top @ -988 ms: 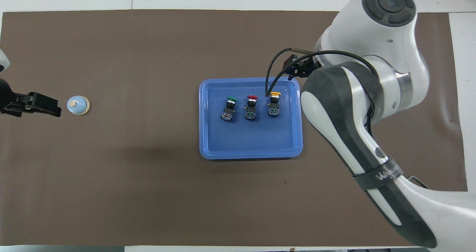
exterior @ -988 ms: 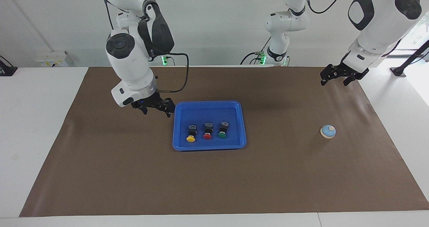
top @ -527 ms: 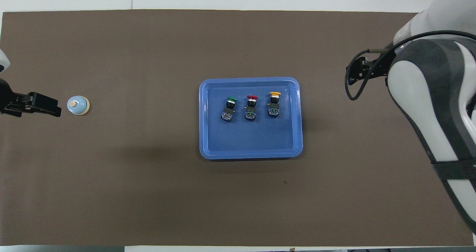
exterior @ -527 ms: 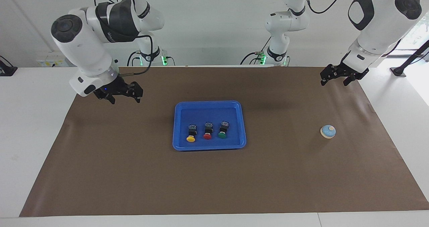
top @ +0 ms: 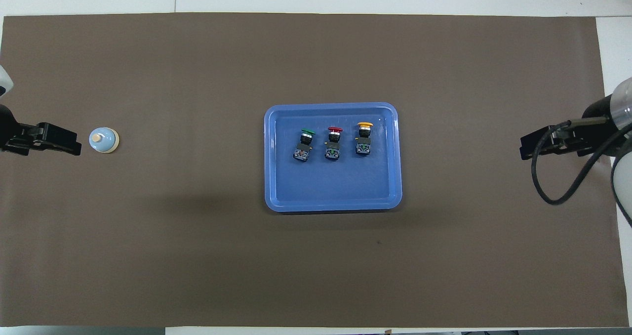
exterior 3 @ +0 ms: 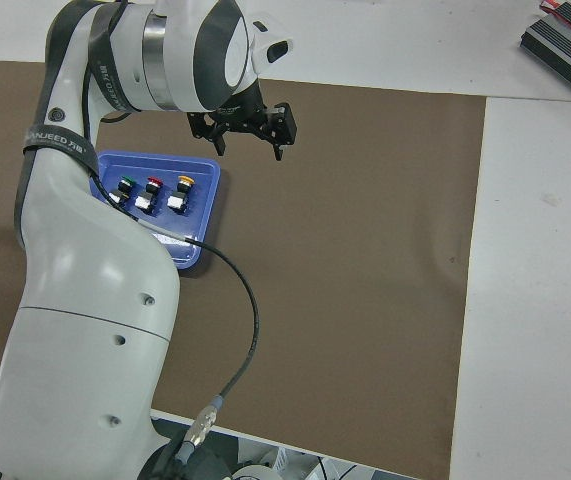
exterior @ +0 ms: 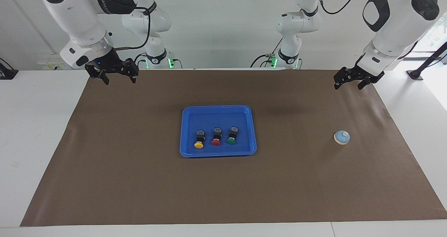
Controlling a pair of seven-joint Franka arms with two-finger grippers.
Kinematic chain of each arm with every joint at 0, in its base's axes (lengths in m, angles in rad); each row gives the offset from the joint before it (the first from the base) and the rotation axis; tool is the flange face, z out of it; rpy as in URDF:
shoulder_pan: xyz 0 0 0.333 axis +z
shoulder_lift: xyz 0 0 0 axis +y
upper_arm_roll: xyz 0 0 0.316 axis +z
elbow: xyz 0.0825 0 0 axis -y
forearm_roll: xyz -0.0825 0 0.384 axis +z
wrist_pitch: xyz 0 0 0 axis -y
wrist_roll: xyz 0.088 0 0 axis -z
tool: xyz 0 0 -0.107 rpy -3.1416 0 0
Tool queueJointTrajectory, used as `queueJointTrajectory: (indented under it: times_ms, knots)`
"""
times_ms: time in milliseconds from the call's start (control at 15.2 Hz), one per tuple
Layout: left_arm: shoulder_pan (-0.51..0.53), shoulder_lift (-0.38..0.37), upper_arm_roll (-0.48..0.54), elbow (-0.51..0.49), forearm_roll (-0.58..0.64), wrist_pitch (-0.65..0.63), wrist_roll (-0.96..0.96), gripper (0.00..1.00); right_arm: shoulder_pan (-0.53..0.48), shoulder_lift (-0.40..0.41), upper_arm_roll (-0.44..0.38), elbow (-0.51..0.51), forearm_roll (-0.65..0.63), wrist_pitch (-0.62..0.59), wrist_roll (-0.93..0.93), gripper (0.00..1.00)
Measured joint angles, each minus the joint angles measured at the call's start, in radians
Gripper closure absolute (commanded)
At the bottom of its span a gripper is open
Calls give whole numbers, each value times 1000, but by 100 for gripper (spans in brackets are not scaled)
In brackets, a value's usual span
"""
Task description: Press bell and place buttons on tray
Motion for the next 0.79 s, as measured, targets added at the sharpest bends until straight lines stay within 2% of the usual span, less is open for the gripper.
queueJointTrajectory:
  times_ms: [132, 329, 790]
  knots:
    - [0, 0, 0, 0, 0, 0, 0, 0, 0, -31, 5, -36, -24, 11, -10, 0]
    - [0, 0, 0, 0, 0, 0, 0, 0, 0, -27, 6, -32, -43, 50, -33, 0]
    - [0, 0, 0, 0, 0, 0, 0, 0, -2, 12, 5, 82, -25, -28, -33, 0]
